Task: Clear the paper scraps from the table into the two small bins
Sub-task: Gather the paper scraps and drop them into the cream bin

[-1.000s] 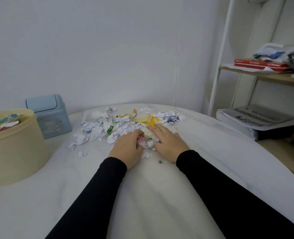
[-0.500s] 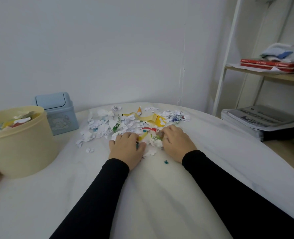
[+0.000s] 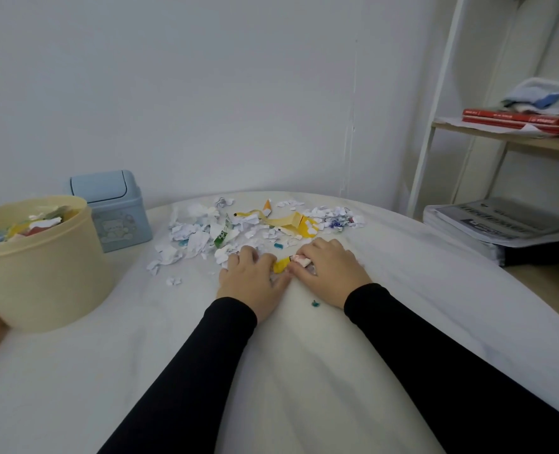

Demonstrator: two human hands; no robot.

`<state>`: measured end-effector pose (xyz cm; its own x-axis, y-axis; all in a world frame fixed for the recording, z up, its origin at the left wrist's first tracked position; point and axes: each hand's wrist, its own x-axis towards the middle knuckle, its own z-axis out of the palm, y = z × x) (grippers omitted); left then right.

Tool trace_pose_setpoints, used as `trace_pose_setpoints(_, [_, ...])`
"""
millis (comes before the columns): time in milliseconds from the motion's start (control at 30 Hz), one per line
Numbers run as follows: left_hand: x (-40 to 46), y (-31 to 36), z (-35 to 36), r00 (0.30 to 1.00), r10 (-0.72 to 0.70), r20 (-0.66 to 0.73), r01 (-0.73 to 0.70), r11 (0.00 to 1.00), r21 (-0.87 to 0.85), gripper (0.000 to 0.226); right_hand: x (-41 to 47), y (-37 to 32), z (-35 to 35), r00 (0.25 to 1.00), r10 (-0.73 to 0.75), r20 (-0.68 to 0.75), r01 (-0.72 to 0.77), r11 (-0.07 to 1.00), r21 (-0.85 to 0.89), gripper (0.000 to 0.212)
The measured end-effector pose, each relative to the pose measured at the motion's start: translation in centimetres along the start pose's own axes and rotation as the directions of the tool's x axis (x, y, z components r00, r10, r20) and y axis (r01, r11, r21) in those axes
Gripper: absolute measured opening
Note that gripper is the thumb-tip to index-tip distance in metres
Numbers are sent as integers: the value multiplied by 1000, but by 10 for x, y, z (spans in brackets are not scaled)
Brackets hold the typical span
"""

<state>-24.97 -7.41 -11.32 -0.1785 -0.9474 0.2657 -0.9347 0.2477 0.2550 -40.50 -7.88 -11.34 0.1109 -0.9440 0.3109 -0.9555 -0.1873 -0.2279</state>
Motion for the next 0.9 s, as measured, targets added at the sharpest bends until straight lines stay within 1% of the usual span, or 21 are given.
trace_pose_setpoints(67, [3,-4,0,999,29,-35,-31,997,-72,36,0,1,-1,999,31,-20,-31,999,24,36])
trace_pose_setpoints(133, [6,-7,-1,997,45,-61,-52,991,-125,28,0,-1,-3,998,42,-46,-41,999,8,33])
trace_pose_setpoints(233, [8,-8,-3,996,32,-82,-42,992,-120,26,-1,-2,-8,994,49,-95,-47,999,17,25])
trace_pose_setpoints(300, [9,-7,-3,993,19,-113,-32,992,-120,30,-3,-2,-10,988,93,-125,-81,992,100,23])
trace_pose_setpoints(367, [10,-8,-4,989,4,-148,-27,988,-155,33,-5,-2,-10,979,138,-151,-100,968,231,24])
trace_pose_setpoints(433, [9,-8,-5,984,-21,-175,-21,973,-231,32,-6,-4,-11,966,187,-176,-110,922,372,25])
trace_pose_setpoints(533, [6,-9,-10,978,-79,-192,1,927,-374,40,-7,-7,-16,933,277,-228,-121,842,526,32])
trace_pose_setpoints(600, [3,-11,-14,965,-132,-228,3,871,-491,46,-8,-9,-19,911,319,-263,-114,805,582,38])
trace_pose_setpoints(667, [-1,-14,-19,948,-197,-249,12,806,-592,50,-9,-16,-23,896,341,-285,-94,773,627,39])
trace_pose_setpoints(733, [-7,-16,-22,932,-268,-244,36,737,-674,49,-10,-25,-26,888,362,-282,-76,722,688,40])
trace_pose_setpoints(800, [-13,-19,-25,916,-349,-199,72,630,-773,47,-11,-37,-33,886,378,-267,-58,662,747,41])
trace_pose_setpoints(833, [-16,-20,-25,909,-382,-170,84,566,-820,48,-10,-42,-34,886,389,-252,-53,625,779,41])
trace_pose_setpoints(867, [-19,-20,-27,900,-411,-142,91,497,-863,48,-10,-47,-35,887,404,-222,-51,566,823,40])
trace_pose_setpoints(900, [-24,-21,-30,892,-436,-118,95,436,-895,49,-9,-55,-34,888,428,-169,-64,479,875,39])
